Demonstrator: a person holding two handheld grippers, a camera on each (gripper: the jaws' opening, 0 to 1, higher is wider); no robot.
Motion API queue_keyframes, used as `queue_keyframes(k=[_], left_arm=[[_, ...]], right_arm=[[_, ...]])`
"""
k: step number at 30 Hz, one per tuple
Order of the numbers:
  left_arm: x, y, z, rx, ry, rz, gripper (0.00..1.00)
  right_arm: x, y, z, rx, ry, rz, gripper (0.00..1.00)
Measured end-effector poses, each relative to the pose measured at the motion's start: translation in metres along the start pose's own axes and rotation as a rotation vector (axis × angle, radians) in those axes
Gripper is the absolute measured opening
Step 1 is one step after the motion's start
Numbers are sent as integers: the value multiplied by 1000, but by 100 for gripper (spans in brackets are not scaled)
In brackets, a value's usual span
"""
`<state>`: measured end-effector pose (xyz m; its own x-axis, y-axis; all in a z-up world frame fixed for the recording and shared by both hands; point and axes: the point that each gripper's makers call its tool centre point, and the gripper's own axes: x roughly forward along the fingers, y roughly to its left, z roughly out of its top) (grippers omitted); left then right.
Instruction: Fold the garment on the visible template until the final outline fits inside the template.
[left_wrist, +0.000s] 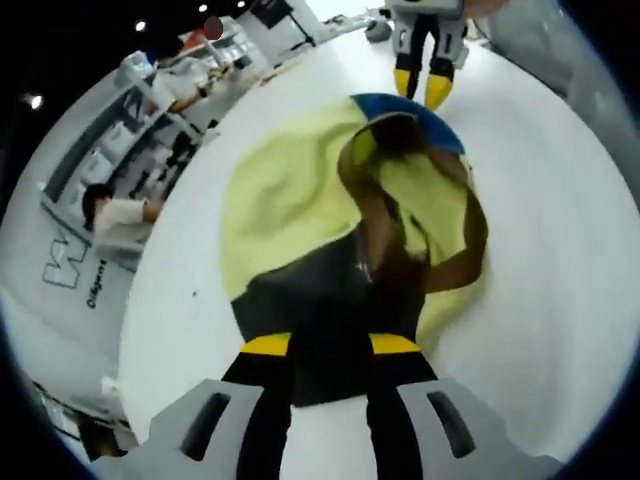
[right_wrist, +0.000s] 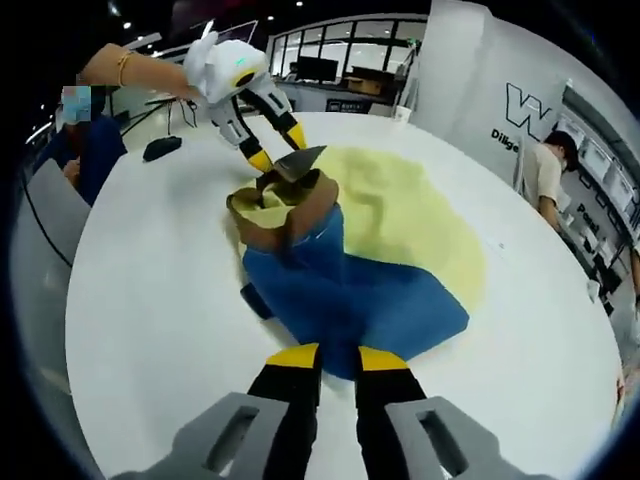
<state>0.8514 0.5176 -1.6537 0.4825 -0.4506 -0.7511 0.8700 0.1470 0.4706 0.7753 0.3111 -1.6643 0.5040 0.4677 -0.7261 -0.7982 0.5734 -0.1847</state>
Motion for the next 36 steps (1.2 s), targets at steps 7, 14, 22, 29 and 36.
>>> queue_keyframes(k=[7, 14, 22, 29, 36], left_arm=[[-1, 0, -3, 31, -5, -22, 17], [-12, 0, -4, 77, -18, -29, 5], [-26, -3, -2, 194, 10, -31, 5], [-51, 3, 5, 26, -22, -9, 4], [-52, 5, -8, -13, 1, -4, 4]], right_arm=[[4, -1, -1, 16, 0, 6, 0], [-5, -3, 3, 41, -18, 7, 0], [-24, -1, 21, -1, -49, 21, 0], [-42, -11, 37, 5, -90, -3, 0], [-51, -15, 47, 0, -120, -14, 0]])
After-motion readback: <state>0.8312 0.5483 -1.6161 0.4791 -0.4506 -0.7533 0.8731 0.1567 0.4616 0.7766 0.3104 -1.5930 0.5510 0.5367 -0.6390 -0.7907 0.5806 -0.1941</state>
